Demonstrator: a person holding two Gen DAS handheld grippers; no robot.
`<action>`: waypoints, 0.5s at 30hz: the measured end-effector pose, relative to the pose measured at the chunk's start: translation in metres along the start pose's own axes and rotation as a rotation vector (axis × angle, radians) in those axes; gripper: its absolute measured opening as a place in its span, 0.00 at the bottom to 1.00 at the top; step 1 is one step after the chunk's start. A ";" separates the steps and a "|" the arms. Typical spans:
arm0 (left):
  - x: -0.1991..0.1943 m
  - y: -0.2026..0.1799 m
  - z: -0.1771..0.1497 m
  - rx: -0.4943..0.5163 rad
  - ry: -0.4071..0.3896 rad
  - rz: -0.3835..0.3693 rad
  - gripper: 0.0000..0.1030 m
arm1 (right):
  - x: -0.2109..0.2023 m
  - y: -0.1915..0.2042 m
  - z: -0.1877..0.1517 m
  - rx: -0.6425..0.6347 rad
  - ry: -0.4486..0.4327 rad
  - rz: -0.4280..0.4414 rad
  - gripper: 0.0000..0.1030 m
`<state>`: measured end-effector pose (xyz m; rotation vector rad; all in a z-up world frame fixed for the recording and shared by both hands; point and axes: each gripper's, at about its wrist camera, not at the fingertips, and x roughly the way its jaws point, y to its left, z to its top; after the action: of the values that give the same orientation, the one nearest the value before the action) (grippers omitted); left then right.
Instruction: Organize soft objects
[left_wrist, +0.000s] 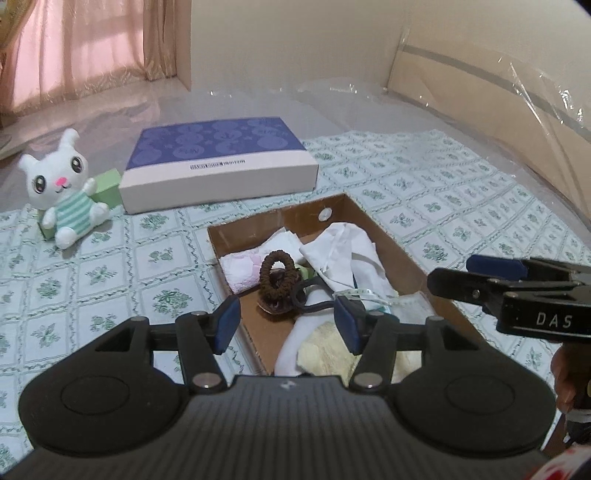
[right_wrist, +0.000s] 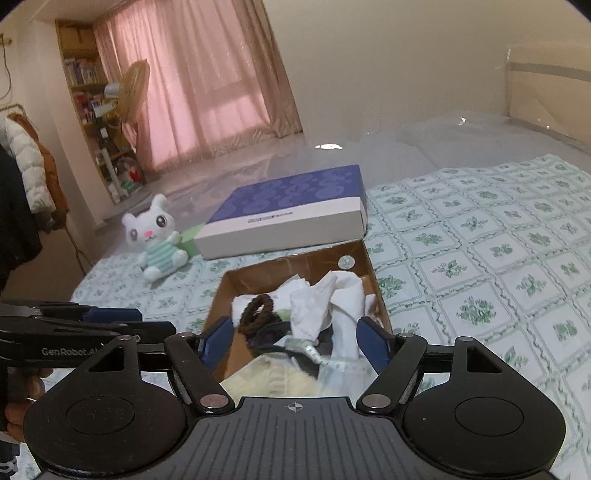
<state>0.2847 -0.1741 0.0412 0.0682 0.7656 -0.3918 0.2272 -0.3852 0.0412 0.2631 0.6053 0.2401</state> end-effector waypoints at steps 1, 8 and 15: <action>-0.007 0.000 -0.001 0.001 -0.009 0.002 0.54 | -0.007 0.003 -0.002 0.005 -0.009 -0.001 0.72; -0.064 -0.001 -0.019 0.007 -0.074 0.012 0.57 | -0.052 0.026 -0.018 0.021 -0.062 -0.009 0.73; -0.120 0.005 -0.052 0.004 -0.102 0.018 0.59 | -0.086 0.043 -0.036 0.085 -0.066 -0.024 0.73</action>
<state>0.1744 -0.1203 0.0856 0.0586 0.6633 -0.3771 0.1319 -0.3643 0.0716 0.3447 0.5533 0.1824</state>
